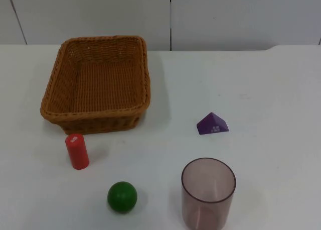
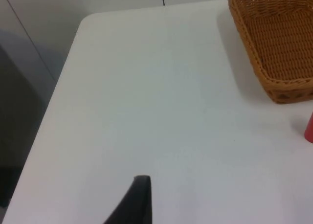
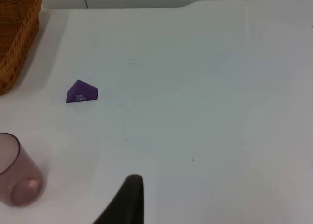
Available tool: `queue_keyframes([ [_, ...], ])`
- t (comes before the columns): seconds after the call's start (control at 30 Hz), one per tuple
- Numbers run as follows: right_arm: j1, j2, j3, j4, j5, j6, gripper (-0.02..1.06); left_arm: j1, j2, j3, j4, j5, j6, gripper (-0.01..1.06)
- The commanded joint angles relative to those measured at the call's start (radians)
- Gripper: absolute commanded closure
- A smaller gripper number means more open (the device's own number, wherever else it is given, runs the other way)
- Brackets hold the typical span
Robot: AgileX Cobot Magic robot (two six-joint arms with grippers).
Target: Pick up the basket with the left hand and place the triangular block into the basket with the right hand.
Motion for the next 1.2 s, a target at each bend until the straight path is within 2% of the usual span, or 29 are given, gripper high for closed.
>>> queue_keyframes([
  [0.0,-0.001,-0.003,0.002,-0.014,-0.009,0.008,0.0,-0.005,-0.003,0.006,0.003,-0.003,-0.011,0.0],
  [0.57,-0.001,-0.003,0.002,-0.016,-0.009,0.005,0.0,-0.005,-0.003,0.006,-0.001,-0.003,0.007,0.0],
  [0.93,-0.001,-0.003,-0.006,-0.021,-0.022,0.005,0.0,-0.005,-0.002,0.0,-0.012,-0.001,-0.098,0.0],
  [1.0,-0.001,0.037,-0.031,-0.021,-0.068,0.005,0.0,-0.005,0.07,-0.028,-0.012,-0.039,-0.1,0.0],
  [1.1,-0.001,0.172,-0.114,-0.021,-0.13,0.009,0.0,-0.005,0.238,-0.104,0.033,-0.178,-0.105,0.0],
  [1.13,-0.001,0.172,-0.114,-0.021,-0.13,0.009,0.0,-0.005,0.238,-0.104,0.033,-0.178,-0.105,0.0],
  [1.17,-0.001,0.225,-0.149,-0.021,-0.143,0.009,0.0,-0.005,0.307,-0.144,0.05,-0.235,-0.115,0.0],
])
